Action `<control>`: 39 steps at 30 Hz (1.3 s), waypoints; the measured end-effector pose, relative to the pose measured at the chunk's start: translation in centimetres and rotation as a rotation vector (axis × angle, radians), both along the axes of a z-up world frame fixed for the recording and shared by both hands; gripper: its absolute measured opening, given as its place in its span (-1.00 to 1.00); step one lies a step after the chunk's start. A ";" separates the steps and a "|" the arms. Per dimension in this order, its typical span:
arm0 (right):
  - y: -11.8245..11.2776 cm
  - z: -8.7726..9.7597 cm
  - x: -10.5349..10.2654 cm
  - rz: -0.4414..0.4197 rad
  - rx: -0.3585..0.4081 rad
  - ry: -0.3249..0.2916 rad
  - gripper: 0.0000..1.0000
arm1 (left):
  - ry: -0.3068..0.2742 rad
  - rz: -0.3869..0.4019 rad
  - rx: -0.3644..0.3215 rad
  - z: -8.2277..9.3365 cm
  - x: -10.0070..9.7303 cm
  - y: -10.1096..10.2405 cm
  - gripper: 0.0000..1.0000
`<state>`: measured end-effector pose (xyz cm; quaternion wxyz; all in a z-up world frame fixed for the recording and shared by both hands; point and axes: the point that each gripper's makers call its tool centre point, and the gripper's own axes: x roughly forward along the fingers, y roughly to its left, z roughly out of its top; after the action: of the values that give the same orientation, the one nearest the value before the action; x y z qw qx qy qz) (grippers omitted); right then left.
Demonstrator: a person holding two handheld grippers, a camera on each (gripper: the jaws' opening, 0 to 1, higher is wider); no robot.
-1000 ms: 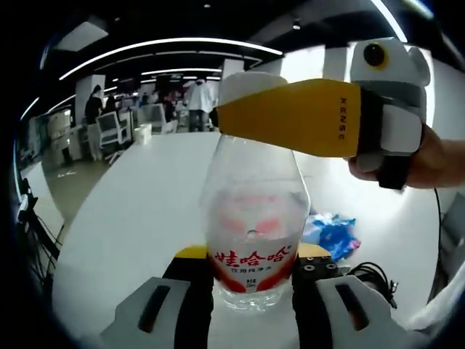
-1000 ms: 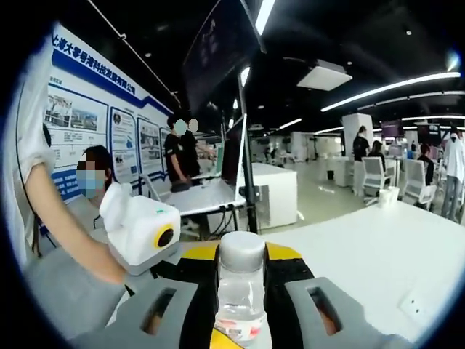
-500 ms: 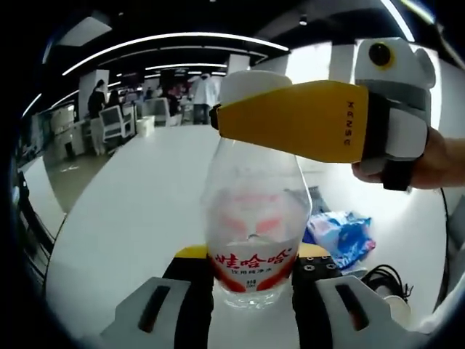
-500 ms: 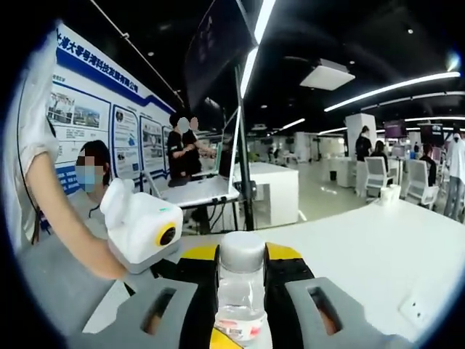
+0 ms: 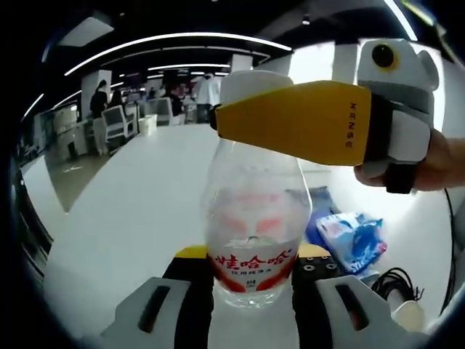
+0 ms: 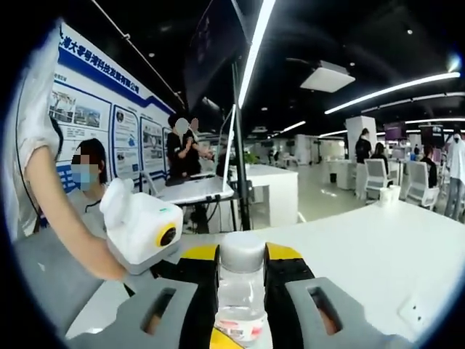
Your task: Arrange the tabletop items into an orderly group along one side of the table until the central work area is clear of visible clutter.
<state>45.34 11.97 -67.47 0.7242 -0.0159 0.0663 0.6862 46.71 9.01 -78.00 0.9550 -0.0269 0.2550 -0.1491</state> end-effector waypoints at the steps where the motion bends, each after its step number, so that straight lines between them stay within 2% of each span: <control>1: 0.0 -0.1 0.1 0.002 -0.001 -0.001 -0.61 | 0.000 0.003 0.004 -0.1 0.0 0.1 -0.25; 17: 0.4 -1.3 0.8 0.030 -0.015 -0.026 -0.61 | -0.011 0.033 0.006 -1.0 0.8 0.4 -0.26; 31: 0.1 -1.5 1.0 0.068 0.007 -0.071 -0.61 | -0.078 0.062 0.028 -0.9 1.2 0.2 -0.25; 39: -0.5 -1.5 0.6 0.071 0.028 -0.068 -0.62 | -0.122 0.074 0.043 -0.9 1.1 0.0 -0.25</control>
<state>45.98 11.51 -68.93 0.7014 -0.0315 0.0314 0.7114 47.83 9.03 -78.85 0.9740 -0.0066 0.1984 -0.1095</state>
